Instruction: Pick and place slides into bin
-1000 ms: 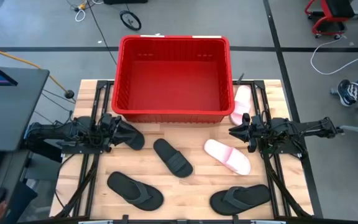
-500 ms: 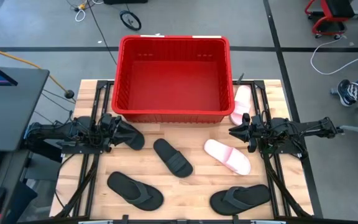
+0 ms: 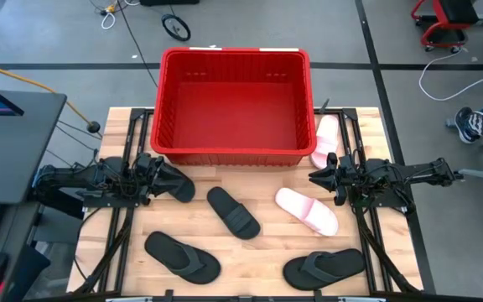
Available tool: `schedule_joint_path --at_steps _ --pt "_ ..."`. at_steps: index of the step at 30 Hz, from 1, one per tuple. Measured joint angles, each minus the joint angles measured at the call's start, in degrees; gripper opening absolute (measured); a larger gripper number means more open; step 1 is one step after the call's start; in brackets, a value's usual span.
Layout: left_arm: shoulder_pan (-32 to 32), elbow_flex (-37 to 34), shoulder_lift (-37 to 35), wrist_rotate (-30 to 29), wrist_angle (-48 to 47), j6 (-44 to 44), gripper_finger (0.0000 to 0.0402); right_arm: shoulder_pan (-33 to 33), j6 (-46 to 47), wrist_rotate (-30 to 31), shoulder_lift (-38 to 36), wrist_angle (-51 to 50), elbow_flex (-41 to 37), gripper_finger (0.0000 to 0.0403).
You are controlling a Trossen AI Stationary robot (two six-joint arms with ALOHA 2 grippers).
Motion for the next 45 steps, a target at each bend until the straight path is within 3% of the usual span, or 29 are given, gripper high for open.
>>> schedule_joint_path --at_steps 3,7,10,12,17,20,26,30,32,36,45 --pt "0.15 -0.02 0.02 -0.02 3.16 0.27 0.0195 0.0 0.0 0.0 0.0 0.02 0.0 0.0085" --pt "0.17 -0.02 0.02 0.45 16.51 -1.49 0.019 0.0 0.0 0.0 0.0 0.0 0.0 0.0085" --pt "0.17 0.71 0.01 -0.45 27.26 7.56 0.0191 0.02 0.0 0.0 0.0 0.02 0.0 0.0085" --pt "0.17 3.76 0.2 -4.05 28.53 13.78 0.0193 0.0 0.0 0.0 -0.02 0.01 0.0 0.0085" --pt "0.17 18.36 5.66 -15.51 21.91 30.21 0.0197 0.01 0.0 0.0 -0.01 0.0 0.0 0.0085" --pt "0.17 29.75 12.33 -17.04 14.71 39.0 0.0193 0.02 0.0 0.0 0.0 0.0 0.0 0.0085" --pt "0.17 51.98 29.53 -20.8 -3.09 45.6 0.0192 0.01 -4.11 0.79 0.05 2.08 -0.02 0.0085" --pt "0.17 63.16 38.88 -21.16 -8.58 48.55 0.0196 0.0 6.77 2.01 0.35 13.7 1.32 0.0085" --pt "0.17 67.16 42.53 -21.13 -8.54 47.37 0.0198 0.0 11.26 0.94 0.35 16.88 3.58 0.0085" --pt "0.17 72.7 48.53 -21.13 -8.62 41.61 0.0197 0.0 10.63 0.74 0.4 20.01 10.45 0.0085" --pt "0.17 76.65 55.41 -21.14 -8.4 43.6 0.0192 0.0 -12.61 2.62 5.95 19.57 25.89 0.0085"
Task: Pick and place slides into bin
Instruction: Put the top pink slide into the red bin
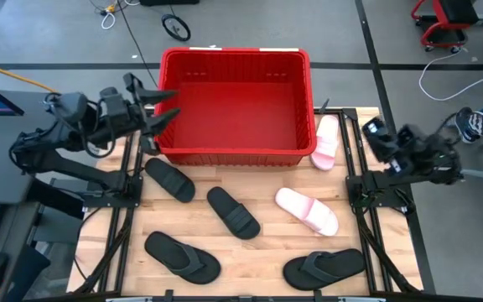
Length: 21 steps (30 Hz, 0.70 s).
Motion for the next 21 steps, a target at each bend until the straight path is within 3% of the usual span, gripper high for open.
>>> schedule_joint_path --at_steps 2,4,8,10,12,16,21 --pt "0.0 0.0 0.68 -0.03 -0.09 -0.02 0.0194 0.0 -0.2 0.12 3.27 -0.78 2.48 0.0085" --pt "-0.03 0.0 0.98 -0.02 -0.1 0.0 0.0193 0.04 7.35 -4.0 7.61 -8.83 4.14 0.0085" --pt "-0.05 0.0 0.8 -0.02 -0.03 -1.72 0.0185 0.09 28.51 -20.24 16.99 -33.12 6.04 0.0085" --pt "-0.04 0.0 0.73 -0.04 0.03 -2.95 0.018 0.52 38.11 -30.82 21.23 -37.41 6.03 0.0084" --pt "-0.04 -0.01 0.48 -0.04 -0.18 -2.95 0.0175 2.07 43.94 -37.56 25.29 -37.42 6.02 0.0082" --pt "-0.04 0.0 0.28 -0.04 0.02 -2.95 0.0171 5.25 40.53 -41.34 32.95 -41.41 5.9 0.0076" --pt "-0.04 0.0 0.33 -0.04 -1.79 -2.93 0.0169 6.19 32.36 -38.25 41.5 -56.74 5.87 0.0071"
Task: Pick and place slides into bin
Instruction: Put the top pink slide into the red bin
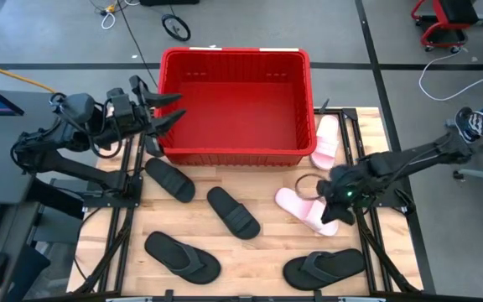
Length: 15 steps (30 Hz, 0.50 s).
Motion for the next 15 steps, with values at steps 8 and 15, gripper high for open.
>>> schedule_joint_path --at_steps 8,15 --pt "0.04 0.0 0.02 -0.03 -7.13 0.07 0.0163 -3.12 -3.55 9.31 7.7 -23.7 -0.05 0.0086" --pt "0.04 -0.02 0.17 -0.04 -10.36 -0.06 0.0162 -5.63 -2.86 15.85 8.17 -20.42 0.04 0.0128"
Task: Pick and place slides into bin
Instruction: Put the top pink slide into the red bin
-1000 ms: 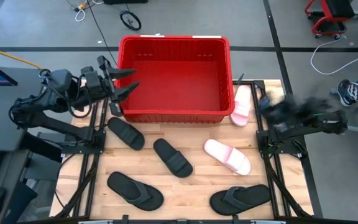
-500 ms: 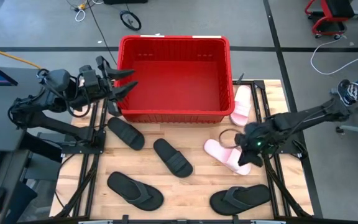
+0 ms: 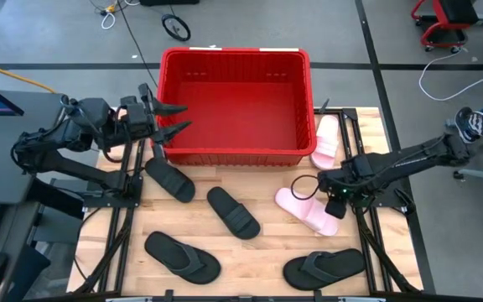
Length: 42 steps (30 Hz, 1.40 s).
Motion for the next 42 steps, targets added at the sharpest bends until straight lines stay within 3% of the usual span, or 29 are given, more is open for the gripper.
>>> schedule_joint_path --at_steps 3,9,11,17,30,38,42 --pt "-0.02 0.0 0.12 0.0 -0.27 0.0 0.0162 -0.7 0.05 6.91 0.0 2.46 0.0 0.0146" --pt "0.0 0.0 0.39 0.0 -0.25 -0.02 0.016 -2.77 -2.15 29.38 0.92 6.27 0.0 0.016" --pt "-0.02 0.0 0.56 0.02 -0.54 -0.11 0.0161 -4.72 -2.01 32.5 1.9 6.07 0.0 0.016" --pt "-0.04 -0.02 1.57 0.04 -1.49 -3.72 0.0154 -11.08 -9.69 32.96 6.03 6.32 -0.05 0.016" --pt "-0.2 0.0 2.91 0.02 -3.0 -4.66 0.0132 -22.48 -10.12 32.99 17.62 6.45 -0.26 0.016" --pt "-0.2 -0.02 2.99 0.03 -3.19 -4.66 0.0126 -24.32 -10.51 32.58 23.51 11.2 -0.37 0.0158" --pt "-0.2 -0.02 2.97 0.02 -3.13 -5.2 0.0129 -24.3 -10.4 32.68 26.01 14.67 -0.35 0.0133"
